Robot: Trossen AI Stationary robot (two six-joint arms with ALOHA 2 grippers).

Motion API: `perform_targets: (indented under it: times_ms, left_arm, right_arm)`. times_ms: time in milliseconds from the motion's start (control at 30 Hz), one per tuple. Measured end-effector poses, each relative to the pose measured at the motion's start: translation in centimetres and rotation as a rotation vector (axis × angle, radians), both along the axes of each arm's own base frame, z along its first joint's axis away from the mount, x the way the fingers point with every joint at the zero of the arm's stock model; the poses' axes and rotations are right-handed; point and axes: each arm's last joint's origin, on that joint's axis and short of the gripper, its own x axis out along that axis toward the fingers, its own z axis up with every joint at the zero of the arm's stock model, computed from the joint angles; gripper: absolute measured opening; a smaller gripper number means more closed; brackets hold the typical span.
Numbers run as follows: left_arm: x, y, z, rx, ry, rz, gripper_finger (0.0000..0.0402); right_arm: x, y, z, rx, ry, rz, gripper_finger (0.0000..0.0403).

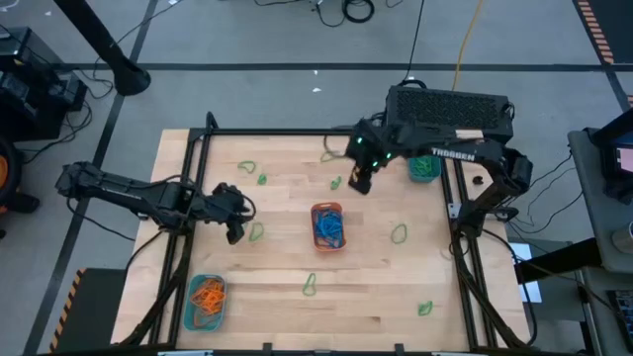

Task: Sort rubber bands into baskets
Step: Put the green rubber band into the blue bin

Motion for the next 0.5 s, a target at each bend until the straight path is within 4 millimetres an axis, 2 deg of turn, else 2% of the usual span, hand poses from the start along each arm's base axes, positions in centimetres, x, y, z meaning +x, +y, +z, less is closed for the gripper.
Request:
perform_targets:
  times_ms: [233,367,500]
  left_arm:
    - [1.3,-0.6,-2.8,-0.085,0.156,-0.065,0.0138]
    - [2.4,-0.9,-3.7,-0.104,0.184,-0.079,0.0138]
    - [3.3,-1.1,-4.5,-0.118,0.207,-0.084,0.0138]
  right_arm:
    - [4.2,6.6,1.2,-0.071,-0.23,0.213,0.013]
    - [5.4,9.7,1.9,-0.099,-0.337,0.312,0.013]
    - [6.0,12.0,2.4,-0.141,-0.408,0.422,0.013]
